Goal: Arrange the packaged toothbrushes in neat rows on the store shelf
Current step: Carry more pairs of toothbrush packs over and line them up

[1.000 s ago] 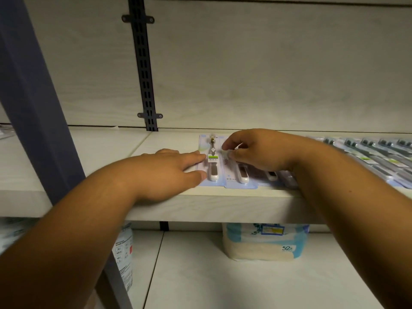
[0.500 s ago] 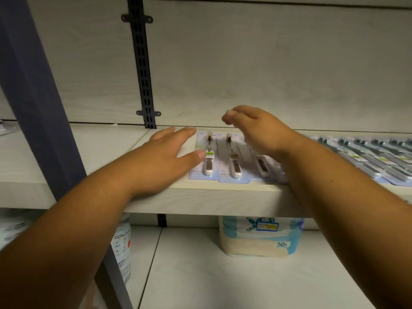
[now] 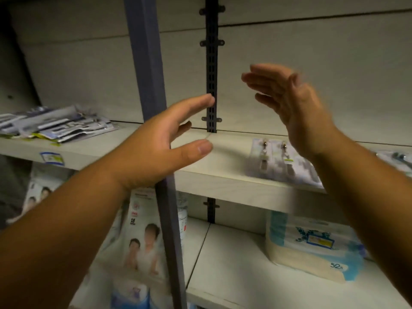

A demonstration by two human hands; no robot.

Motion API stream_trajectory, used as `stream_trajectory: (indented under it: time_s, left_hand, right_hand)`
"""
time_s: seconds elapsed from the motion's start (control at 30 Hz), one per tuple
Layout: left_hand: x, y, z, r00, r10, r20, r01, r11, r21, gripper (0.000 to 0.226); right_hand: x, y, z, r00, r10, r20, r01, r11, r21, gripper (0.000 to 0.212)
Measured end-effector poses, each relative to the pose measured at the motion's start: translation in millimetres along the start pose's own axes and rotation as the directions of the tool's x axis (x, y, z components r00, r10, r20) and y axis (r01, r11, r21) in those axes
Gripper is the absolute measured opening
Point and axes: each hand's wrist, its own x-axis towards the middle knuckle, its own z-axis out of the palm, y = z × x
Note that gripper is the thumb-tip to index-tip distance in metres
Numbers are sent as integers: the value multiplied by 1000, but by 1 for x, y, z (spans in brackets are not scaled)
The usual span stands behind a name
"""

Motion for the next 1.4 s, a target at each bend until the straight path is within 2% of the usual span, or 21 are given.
stream_trajectory:
  time_s: [0.2,0.3,0.4,0.57,0.7,0.8,0.93,1.03,1.17,1.4]
  left_hand:
    - [-82,12,-87,984,8,-179,-12,1000,-21,81]
    - [-136,9,-147,963,14,-269,-26,999,-40,91]
    - [-196,0,-213,936,-25,-352,13,999,-38,93]
    - [-297,-14,-309,911,-96,-402,125,991,47,91]
    - [-349,-26,-366,898,-153,-412,207,974,90,87]
    - [-370,-42,-397,891,-183,-416,252,960,118,88]
    - [-373,-75,-424,889,-203,-411,272,956,115,87]
    - [-356,-110,-436,904,-205,-375,276,950,147,85]
    - [-317,-165,-447,928,-205,-313,274,941,198,75]
    - [-226,-282,-476,950,-214,-228,263,941,214,84]
  right_hand:
    - [8,-66,83,989,-139,41,137,990,34,81]
    - [23,-109,141,960,-269,81,260,960,106,83]
    - [42,-137,219,936,-332,120,316,940,130,86]
    - [70,-143,350,937,-311,159,289,946,148,77]
    - [96,-135,415,953,-248,174,225,964,143,70]
    - [114,-114,440,974,-170,153,148,978,145,41]
    - [140,-89,464,988,-99,119,79,983,165,49]
    - [160,-69,477,988,-119,94,98,975,199,66]
    - [190,-29,486,989,-131,73,114,972,207,74]
    - [258,36,495,997,-55,46,43,972,231,95]
